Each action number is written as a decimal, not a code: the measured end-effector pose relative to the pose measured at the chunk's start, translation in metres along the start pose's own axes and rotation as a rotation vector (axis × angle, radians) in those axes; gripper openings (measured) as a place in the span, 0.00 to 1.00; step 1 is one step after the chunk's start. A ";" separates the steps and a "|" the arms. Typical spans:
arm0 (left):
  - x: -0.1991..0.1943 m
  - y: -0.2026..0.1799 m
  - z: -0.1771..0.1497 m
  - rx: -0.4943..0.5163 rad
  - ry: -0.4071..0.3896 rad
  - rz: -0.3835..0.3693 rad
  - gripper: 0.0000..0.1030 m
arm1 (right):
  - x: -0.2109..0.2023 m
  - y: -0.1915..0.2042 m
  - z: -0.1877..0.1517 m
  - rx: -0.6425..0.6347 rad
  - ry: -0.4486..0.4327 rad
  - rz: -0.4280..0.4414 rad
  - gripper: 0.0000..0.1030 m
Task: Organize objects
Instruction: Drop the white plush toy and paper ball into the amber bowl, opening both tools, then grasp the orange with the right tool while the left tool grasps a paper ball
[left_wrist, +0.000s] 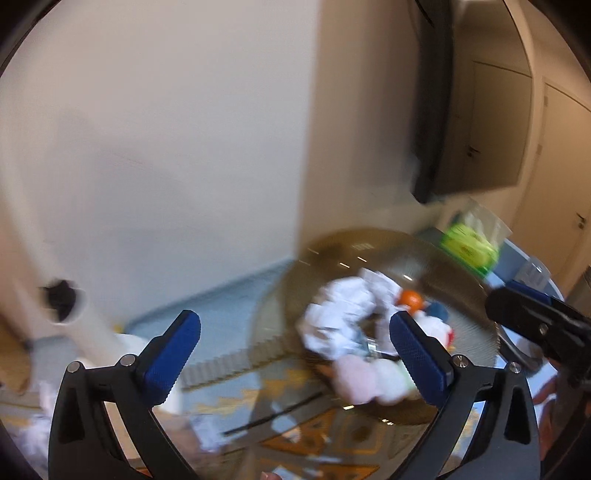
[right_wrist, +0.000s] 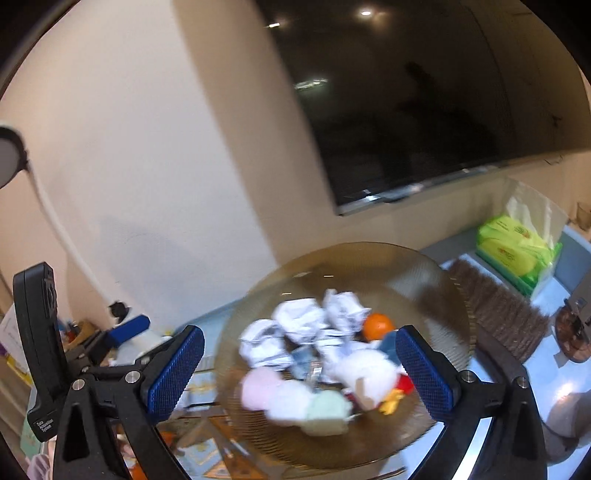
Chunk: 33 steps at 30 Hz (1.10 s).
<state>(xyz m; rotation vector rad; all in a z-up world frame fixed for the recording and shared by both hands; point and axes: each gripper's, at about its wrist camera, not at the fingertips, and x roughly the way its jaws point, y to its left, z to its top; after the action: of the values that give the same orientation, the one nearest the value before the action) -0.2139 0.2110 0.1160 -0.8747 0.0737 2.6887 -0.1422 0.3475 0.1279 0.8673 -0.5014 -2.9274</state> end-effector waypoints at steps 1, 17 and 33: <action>-0.010 0.008 0.002 -0.007 -0.010 0.015 0.99 | -0.003 0.010 0.001 -0.010 -0.001 0.009 1.00; -0.143 0.202 -0.071 -0.064 0.004 0.289 0.99 | -0.004 0.171 -0.091 -0.287 0.152 0.131 1.00; -0.091 0.280 -0.198 -0.161 0.250 0.235 0.99 | 0.054 0.207 -0.223 -0.468 0.413 0.013 1.00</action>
<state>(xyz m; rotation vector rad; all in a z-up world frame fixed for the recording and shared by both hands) -0.1182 -0.1091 -0.0050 -1.3258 0.0156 2.8127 -0.0766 0.0788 -0.0105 1.3166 0.1932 -2.5639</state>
